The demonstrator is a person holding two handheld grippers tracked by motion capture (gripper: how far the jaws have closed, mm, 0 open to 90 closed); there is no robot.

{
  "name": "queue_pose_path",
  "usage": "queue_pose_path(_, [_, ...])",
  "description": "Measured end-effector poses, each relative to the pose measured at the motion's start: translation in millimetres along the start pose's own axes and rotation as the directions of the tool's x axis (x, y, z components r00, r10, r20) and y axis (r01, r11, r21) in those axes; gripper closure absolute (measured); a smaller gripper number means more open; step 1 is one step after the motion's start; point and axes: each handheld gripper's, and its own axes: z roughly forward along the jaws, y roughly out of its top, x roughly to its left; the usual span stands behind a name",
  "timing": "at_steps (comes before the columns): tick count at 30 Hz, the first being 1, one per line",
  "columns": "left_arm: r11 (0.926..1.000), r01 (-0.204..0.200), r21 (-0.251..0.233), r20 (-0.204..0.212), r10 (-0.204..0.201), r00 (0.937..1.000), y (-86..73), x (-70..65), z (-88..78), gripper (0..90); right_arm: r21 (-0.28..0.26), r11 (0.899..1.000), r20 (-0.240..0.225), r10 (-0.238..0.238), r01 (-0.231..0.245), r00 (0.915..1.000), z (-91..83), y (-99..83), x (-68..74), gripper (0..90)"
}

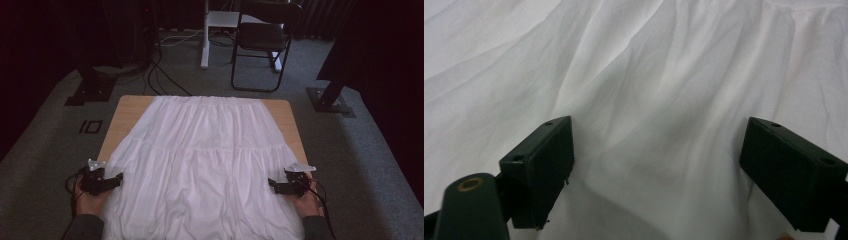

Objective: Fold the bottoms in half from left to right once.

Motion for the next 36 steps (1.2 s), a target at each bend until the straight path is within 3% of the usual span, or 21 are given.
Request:
queue_pose_path(4, [0.9997, -0.021, 0.014, 0.041, 0.021, 0.9989, 2.5, -2.7, -3.7, 71.9, -0.004, 1.0, 0.005, 0.002, -0.002, 1.0, -0.5, -0.2, 0.2, 16.3])
queue_pose_path(7, [0.9989, -0.045, 0.01, 0.04, 0.044, 0.9982, 2.3, -5.1, -3.9, 86.7, -0.013, 1.0, 0.005, 0.005, -0.005, 1.0, -1.4, -0.5, 1.2, 20.7])
queue_pose_path(10, [0.9983, -0.058, 0.013, 0.027, 0.057, 0.998, 2.5, -5.8, -4.2, 87.5, -0.014, 1.0, 0.004, 0.004, -0.004, 1.0, -1.4, -0.4, 1.6, 21.0])
queue_pose_path(11, [0.9961, -0.084, 0.025, -0.044, 0.085, 0.9954, 2.3, -3.2, -5.4, 87.9, -0.014, 1.0, 0.006, 0.007, -0.007, 1.0, -1.2, -0.2, 1.8, 21.0])
queue_pose_path(16, [0.9979, -0.057, 0.032, -0.12, 0.061, 0.9909, 0.6, 18.1, -9.0, 88.1, -0.016, 1.0, 0.003, 0.013, -0.013, 0.9999, 1.5, 2.3, 5.9, 20.8])
queue_pose_path(18, [0.9988, -0.03, 0.038, -0.184, 0.036, 0.9822, 0.1, 37.8, -12.4, 88.2, -0.014, 1.0, 0.001, 0.005, -0.005, 1.0, 3.4, 4.1, 9.5, 20.6])
queue_pose_path(19, [0.9988, -0.03, 0.038, -0.184, 0.036, 0.9822, 0.1, 37.8, -12.4, 88.2, -0.014, 1.0, 0.001, 0.005, -0.005, 1.0, 3.4, 4.1, 9.5, 20.6])
queue_pose_path(20, [0.9992, -0.012, 0.039, -0.226, 0.021, 0.9739, -0.5, 49.6, -14.0, 88.2, -0.014, 1.0, -0.005, -0.003, 0.003, 1.0, 5.0, 5.7, 12.9, 20.6])
queue_pose_path(21, [0.9992, -0.012, 0.039, -0.226, 0.021, 0.9739, -0.5, 49.6, -14.0, 88.2, -0.014, 1.0, -0.005, -0.003, 0.003, 1.0, 5.0, 5.7, 12.9, 20.6])
queue_pose_path(22, [0.9991, 0.008, 0.041, -0.255, 0.002, 0.9669, -1.7, 60.5, -15.6, 88.3, -0.013, 1.0, -0.01, -0.007, 0.007, 0.9999, 6.0, 6.7, 16.0, 20.6])
queue_pose_path(23, [0.9991, 0.008, 0.041, -0.255, 0.002, 0.9669, -1.7, 60.5, -15.6, 88.3, -0.013, 1.0, -0.01, -0.007, 0.007, 0.9999, 6.0, 6.7, 16.0, 20.6])
queue_pose_path(24, [0.9988, 0.026, 0.041, -0.289, -0.013, 0.9571, -4.1, 70.1, -17.2, 88.3, -0.016, 1.0, -0.019, -0.002, 0.002, 0.9998, 6.1, 7.1, 17.4, 20.8])
queue_pose_path(25, [0.9988, 0.026, 0.041, -0.289, -0.013, 0.9571, -4.1, 70.1, -17.2, 88.3, -0.016, 1.0, -0.019, -0.002, 0.002, 0.9998, 6.1, 7.1, 17.4, 20.8])
queue_pose_path(27, [0.9973, 0.051, 0.052, -0.331, -0.031, 0.9432, -6.2, 81.2, -19.4, 88.3, -0.025, 1.0, -0.043, 0.014, -0.015, 0.999, 5.5, 7.1, 17.5, 21.4])
queue_pose_path(28, [0.9941, 0.099, 0.043, -0.385, -0.075, 0.9198, -7.8, 94.8, -25.1, 88.4, -0.031, 0.999, -0.067, 0.029, -0.031, 0.9973, 5.2, 7.0, 17.9, 21.5])
queue_pose_path(29, [0.9941, 0.099, 0.043, -0.385, -0.075, 0.9198, -7.8, 94.8, -25.1, 88.4, -0.031, 0.999, -0.067, 0.029, -0.031, 0.9973, 5.2, 7.0, 17.9, 21.5])
queue_pose_path(30, [0.99, 0.132, 0.049, -0.426, -0.099, 0.8991, -7.6, 106.2, -29.9, 88.4, -0.032, 0.999, -0.08, 0.033, -0.036, 0.9962, 5.1, 7.2, 20.1, 21.5])
queue_pose_path(33, [0.9883, 0.151, 0.024, -0.418, -0.127, 0.8995, -5.9, 110.0, -35.3, 88.3, -0.036, 0.999, -0.103, 0.037, -0.041, 0.994, 5.6, 7.6, 21.8, 21.5])
queue_pose_path(34, [0.9928, 0.119, 0.011, -0.405, -0.104, 0.9086, -2.3, 102.3, -40.9, 88.3, -0.039, 0.998, -0.116, 0.043, -0.048, 0.9924, 6.0, 8.5, 23.6, 22.1])
queue_pose_path(35, [0.9928, 0.119, 0.011, -0.405, -0.104, 0.9086, -2.3, 102.3, -40.9, 88.3, -0.039, 0.998, -0.116, 0.043, -0.048, 0.9924, 6.0, 8.5, 23.6, 22.1])
queue_pose_path(36, [0.9939, 0.11, -0.004, -0.389, -0.103, 0.9153, -0.3, 97.0, -44.3, 88.3, -0.04, 0.998, -0.107, 0.041, -0.046, 0.9934, 5.7, 9.0, 24.7, 22.2])
